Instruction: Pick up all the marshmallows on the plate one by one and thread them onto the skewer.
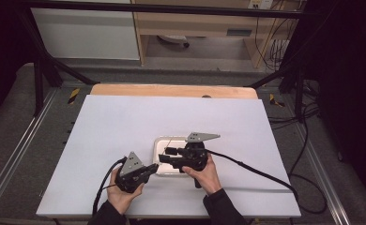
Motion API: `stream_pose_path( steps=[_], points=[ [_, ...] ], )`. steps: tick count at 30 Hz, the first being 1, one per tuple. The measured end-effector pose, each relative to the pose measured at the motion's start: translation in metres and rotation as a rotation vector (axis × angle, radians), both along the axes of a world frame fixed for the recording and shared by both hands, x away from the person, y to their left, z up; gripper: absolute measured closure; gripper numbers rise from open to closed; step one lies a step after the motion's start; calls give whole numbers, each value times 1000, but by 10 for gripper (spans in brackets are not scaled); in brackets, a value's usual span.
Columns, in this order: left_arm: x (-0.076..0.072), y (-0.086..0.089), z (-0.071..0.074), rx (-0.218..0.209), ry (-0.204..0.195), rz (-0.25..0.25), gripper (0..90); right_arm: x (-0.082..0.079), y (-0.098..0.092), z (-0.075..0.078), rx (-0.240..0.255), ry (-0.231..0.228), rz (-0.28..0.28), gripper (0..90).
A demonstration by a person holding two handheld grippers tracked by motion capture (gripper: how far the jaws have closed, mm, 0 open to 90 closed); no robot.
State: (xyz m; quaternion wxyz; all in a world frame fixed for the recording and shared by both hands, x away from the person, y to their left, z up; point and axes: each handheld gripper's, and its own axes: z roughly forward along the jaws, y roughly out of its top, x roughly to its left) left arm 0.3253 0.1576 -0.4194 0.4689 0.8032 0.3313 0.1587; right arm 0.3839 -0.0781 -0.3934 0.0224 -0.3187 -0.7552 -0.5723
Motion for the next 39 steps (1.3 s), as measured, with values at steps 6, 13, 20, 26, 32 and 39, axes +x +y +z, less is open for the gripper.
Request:
stream_pose_path(
  steps=[6, 13, 20, 26, 32, 39],
  points=[
    [0, 10, -1, -6, 23, 11, 889, 3, -16, 4, -94, -66, -67, 237],
    [2, 16, -2, -6, 45, 10, 888, 11, -34, -7, -234, -61, -105, 84],
    [2, 19, -4, -3, 55, 6, 887, 18, -31, -28, -375, -70, -85, 99],
    [2, 20, -5, -1, 60, 5, 887, 23, -26, -45, -440, -62, -53, 261],
    [2, 20, -6, 1, 64, 6, 887, 25, -25, -51, -446, -54, -34, 446],
    [2, 20, -6, 1, 69, 8, 887, 23, -24, -55, -454, -66, -24, 555]
  ],
)
